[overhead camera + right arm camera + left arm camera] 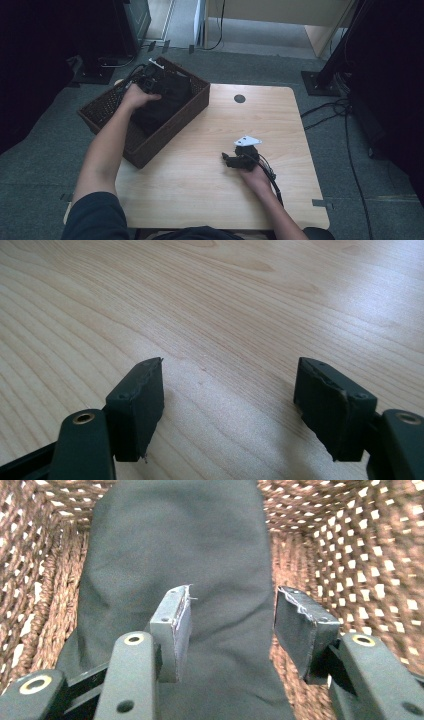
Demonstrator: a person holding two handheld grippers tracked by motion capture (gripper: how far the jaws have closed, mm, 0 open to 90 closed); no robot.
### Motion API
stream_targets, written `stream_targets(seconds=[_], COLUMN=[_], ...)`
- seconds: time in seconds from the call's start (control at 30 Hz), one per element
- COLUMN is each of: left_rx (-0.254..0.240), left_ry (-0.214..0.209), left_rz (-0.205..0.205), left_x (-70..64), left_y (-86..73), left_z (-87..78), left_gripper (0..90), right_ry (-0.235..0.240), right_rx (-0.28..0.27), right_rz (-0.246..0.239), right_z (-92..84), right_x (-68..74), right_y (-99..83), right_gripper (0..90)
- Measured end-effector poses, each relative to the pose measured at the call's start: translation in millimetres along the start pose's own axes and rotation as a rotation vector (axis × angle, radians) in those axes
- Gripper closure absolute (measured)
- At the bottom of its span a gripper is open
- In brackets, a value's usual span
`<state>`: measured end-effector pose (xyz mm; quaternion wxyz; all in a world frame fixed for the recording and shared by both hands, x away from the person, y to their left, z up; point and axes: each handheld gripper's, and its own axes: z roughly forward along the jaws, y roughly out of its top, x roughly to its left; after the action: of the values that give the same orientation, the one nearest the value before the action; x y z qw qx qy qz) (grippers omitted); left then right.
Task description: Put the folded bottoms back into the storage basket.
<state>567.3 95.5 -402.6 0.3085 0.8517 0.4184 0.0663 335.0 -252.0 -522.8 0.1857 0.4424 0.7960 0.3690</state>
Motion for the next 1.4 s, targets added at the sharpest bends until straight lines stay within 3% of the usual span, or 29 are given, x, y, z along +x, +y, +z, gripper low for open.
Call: stream_targets(seconds=[0.3, 0.4, 0.7, 1.17, 1.4], left_rx=[-0.001, -0.029, -0.037, -0.058, -0.052], left_ry=[-0.009, -0.014, -0.018, -0.069, -0.073], left_rz=[0.021, 0.016, 0.036, 0.034, 0.056], left_x=[-12.9, -18.5, -33.6, -53.2, -63.5], left_y=[-2.1, -3.6, -12.3, -31.8, -35.4], left_z=[-21.8, -28.2, -38.7, -41.0, -41.8], left_gripper=[47.5, 47.6, 47.4, 46.2, 46.1], right_ry=[-0.002, -0.003, -0.003, -0.005, -0.005], right_rx=[-0.001, 0.000, -0.001, -0.002, -0.002], right_rz=[0.001, 0.003, 0.003, 0.004, 0.004], right_z=[0.4, 0.6, 0.9, 1.4, 1.6], right_x=[0.1, 0.2, 0.2, 0.4, 0.3], right_y=[0.3, 0.5, 0.8, 1.4, 1.5], right_gripper=[28.0, 28.0, 28.1, 28.8, 29.0])
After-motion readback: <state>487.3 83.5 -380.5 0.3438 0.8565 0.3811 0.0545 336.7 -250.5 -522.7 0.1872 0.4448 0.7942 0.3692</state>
